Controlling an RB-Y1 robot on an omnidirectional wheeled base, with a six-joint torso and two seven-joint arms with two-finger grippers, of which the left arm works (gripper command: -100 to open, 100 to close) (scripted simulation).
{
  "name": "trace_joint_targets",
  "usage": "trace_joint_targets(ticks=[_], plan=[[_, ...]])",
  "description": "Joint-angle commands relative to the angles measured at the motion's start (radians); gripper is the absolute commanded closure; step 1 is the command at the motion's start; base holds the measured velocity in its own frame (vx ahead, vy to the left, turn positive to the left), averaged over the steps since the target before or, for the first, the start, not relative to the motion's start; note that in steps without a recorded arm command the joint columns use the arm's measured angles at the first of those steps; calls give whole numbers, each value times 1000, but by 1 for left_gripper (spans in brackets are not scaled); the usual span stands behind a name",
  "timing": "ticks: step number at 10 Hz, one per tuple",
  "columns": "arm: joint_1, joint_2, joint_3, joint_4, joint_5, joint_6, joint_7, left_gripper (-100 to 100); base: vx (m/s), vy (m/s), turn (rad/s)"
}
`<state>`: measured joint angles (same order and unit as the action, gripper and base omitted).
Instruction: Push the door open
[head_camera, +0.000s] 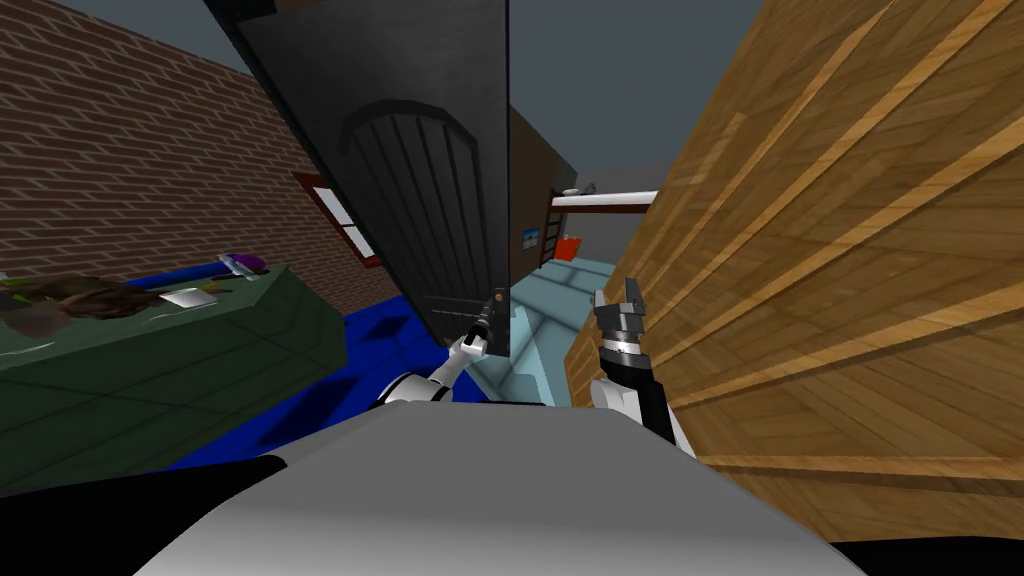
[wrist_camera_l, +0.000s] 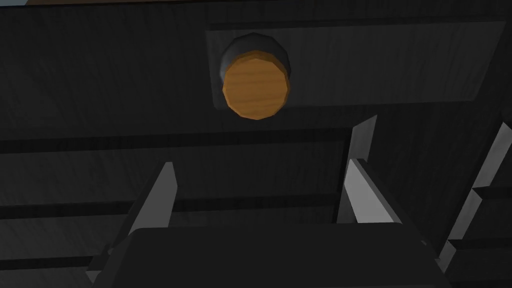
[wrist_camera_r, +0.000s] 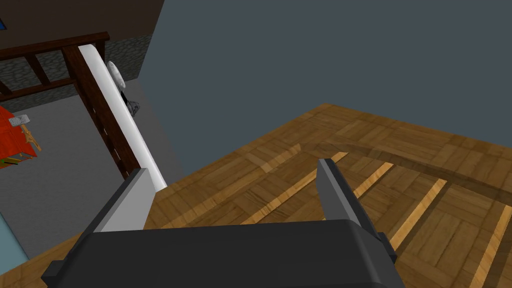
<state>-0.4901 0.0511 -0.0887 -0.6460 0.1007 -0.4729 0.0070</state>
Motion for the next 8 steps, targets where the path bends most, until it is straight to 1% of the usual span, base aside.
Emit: trace_joint_targets(ticks=[1, 3, 5, 6, 7, 8], plan=[[-2, 0, 4, 7, 1, -6, -1, -100, 200, -35, -23], [-2, -4, 7, 9, 2, -9, -3, -100, 204, -28, -22], [-2, -12, 10, 10, 3, -12, -4, -100, 183, -43, -22], [-1, -10, 9, 7, 2, -9, -5, -100, 86, -26, 1], [-1, -10, 9, 7, 2, -9, -5, 100, -12, 4, 3], [-1, -10, 9, 7, 2, -9, -5, 100, -28, 11, -7]])
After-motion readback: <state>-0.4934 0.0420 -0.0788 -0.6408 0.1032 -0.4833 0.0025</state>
